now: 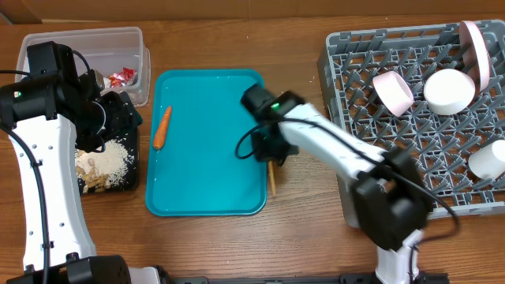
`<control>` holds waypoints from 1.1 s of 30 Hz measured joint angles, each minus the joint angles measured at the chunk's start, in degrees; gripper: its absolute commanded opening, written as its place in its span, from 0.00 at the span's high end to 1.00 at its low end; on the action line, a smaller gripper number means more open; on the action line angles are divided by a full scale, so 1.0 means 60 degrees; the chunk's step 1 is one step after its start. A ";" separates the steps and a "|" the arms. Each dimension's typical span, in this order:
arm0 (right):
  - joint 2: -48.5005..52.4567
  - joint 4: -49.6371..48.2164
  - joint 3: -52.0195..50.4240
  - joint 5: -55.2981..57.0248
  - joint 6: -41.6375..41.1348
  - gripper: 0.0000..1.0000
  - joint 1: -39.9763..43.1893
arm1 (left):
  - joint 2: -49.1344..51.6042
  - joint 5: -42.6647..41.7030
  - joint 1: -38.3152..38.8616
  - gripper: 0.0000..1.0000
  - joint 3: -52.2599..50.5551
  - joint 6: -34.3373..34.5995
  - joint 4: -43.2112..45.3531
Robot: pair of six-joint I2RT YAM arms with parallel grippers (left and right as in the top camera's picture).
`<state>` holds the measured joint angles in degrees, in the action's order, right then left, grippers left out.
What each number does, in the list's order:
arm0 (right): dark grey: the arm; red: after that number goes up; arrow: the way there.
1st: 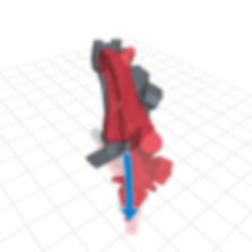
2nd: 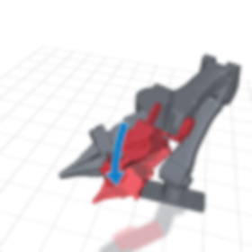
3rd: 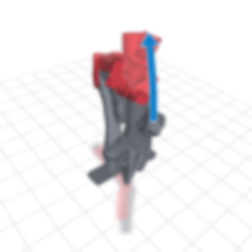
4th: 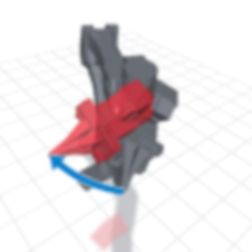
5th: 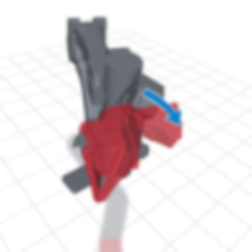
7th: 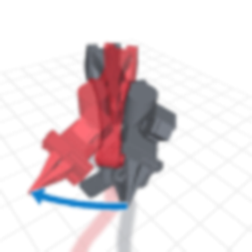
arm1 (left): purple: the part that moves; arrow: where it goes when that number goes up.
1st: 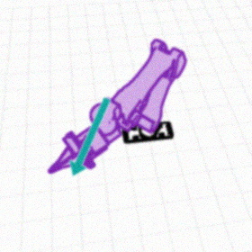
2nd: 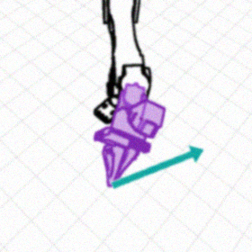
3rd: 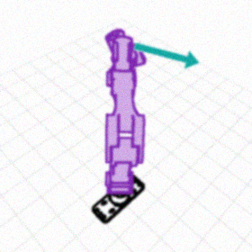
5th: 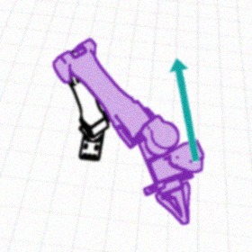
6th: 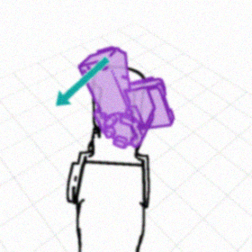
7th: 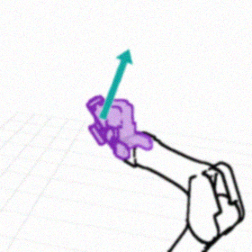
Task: Sort waste into correct bins and load items into the dishwasher
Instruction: 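Carry the second chopstick into the rack and lower it in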
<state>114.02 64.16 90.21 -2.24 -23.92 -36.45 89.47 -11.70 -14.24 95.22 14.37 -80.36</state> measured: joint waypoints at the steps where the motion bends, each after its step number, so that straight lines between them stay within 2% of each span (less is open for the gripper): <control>1: -0.0368 0.0153 0.0022 0.0102 0.0219 0.96 0.0193 | 0.0000 -0.0004 0.0000 0.25 0.0000 0.0000 0.0000; 7: -0.2127 0.1319 0.0295 0.0965 0.1348 0.96 0.2022 | 0.0000 0.0000 0.0000 0.25 0.0000 0.0004 0.0000; 14: -0.2153 0.1923 0.0127 0.1359 0.2262 0.96 0.3861 | 0.0000 -0.0004 0.0000 0.25 0.0000 0.0000 0.0000; 26: -0.2149 0.1541 -0.1381 0.1446 0.2896 0.95 0.4186 | 0.0000 0.0000 0.0000 0.25 0.0000 0.0000 0.0004; 27: -0.2149 0.1548 -0.1508 0.1461 0.2925 0.94 0.4186 | 0.0000 -0.0004 0.0000 0.25 0.0000 0.0004 0.0000; 28: -0.2149 0.1552 -0.1537 0.1501 0.2947 0.85 0.4186 | 0.0000 0.0000 0.0000 0.25 0.0000 0.0004 0.0000; 29: -0.2149 0.1552 -0.1541 0.1603 0.2958 0.80 0.4186 | 0.0000 -0.0004 0.0000 0.25 0.0000 0.0004 0.0000; 33: -0.2149 0.1526 -0.1541 0.1785 0.2987 0.71 0.4186 | 0.0000 0.0000 0.0000 0.25 0.0000 0.0000 0.0000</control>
<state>101.12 73.32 80.97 8.47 -6.00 -11.33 89.47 -11.70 -14.24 95.22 14.37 -80.36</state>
